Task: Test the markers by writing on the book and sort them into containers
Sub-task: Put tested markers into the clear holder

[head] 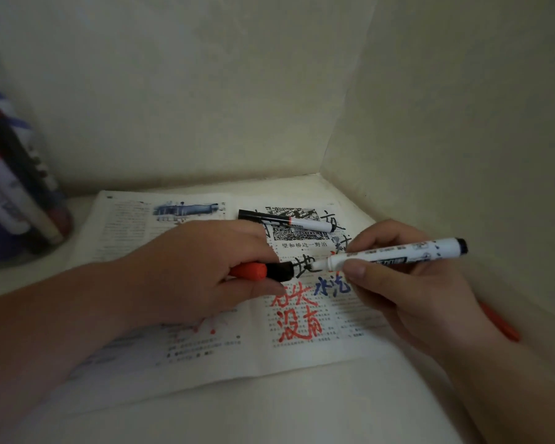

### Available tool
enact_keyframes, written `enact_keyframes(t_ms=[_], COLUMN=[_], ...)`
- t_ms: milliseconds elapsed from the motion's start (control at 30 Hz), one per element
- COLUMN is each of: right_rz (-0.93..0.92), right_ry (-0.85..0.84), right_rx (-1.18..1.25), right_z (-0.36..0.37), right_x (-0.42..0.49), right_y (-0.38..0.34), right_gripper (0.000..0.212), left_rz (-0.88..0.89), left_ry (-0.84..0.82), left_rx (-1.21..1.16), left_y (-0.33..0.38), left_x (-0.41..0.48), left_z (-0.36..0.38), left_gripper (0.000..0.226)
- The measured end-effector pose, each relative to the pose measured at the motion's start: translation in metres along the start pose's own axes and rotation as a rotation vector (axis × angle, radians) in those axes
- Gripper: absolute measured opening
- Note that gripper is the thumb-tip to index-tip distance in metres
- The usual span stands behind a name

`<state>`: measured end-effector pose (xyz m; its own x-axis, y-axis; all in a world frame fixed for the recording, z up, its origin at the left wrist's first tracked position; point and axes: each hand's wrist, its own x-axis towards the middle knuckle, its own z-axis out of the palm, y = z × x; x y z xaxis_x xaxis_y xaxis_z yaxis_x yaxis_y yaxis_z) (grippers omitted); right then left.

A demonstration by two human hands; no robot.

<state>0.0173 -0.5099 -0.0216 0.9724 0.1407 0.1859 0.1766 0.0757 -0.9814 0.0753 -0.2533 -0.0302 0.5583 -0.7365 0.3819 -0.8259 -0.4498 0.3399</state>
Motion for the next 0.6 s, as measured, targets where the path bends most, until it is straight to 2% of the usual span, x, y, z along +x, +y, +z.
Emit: enact_keyframes(t_ms=[67, 167, 367, 467, 600], right_rz=[0.030, 0.074, 0.094, 0.035, -0.029], right_ry=[0.012, 0.030, -0.049, -0.093, 0.004], right_rx=[-0.001, 0.073, 0.024, 0.035, -0.101], right_z=[0.004, 0.003, 0.008, 0.011, 0.011], right_x=[0.000, -0.001, -0.004, -0.003, -0.003], right_y=[-0.002, -0.005, -0.006, -0.002, -0.007], right_gripper=[0.042, 0.021, 0.026, 0.037, 0.027], left_rz=[0.006, 0.006, 0.016, 0.007, -0.033], left_ry=[-0.001, -0.005, -0.015, 0.001, 0.069], left_rx=[0.002, 0.011, 0.026, 0.013, -0.014], left_y=[0.001, 0.002, 0.008, 0.011, 0.008], left_x=[0.000, 0.000, -0.001, -0.001, -0.001], left_z=[-0.001, -0.002, -0.002, -0.002, -0.002], left_gripper=[0.037, 0.035, 0.033, 0.031, 0.035])
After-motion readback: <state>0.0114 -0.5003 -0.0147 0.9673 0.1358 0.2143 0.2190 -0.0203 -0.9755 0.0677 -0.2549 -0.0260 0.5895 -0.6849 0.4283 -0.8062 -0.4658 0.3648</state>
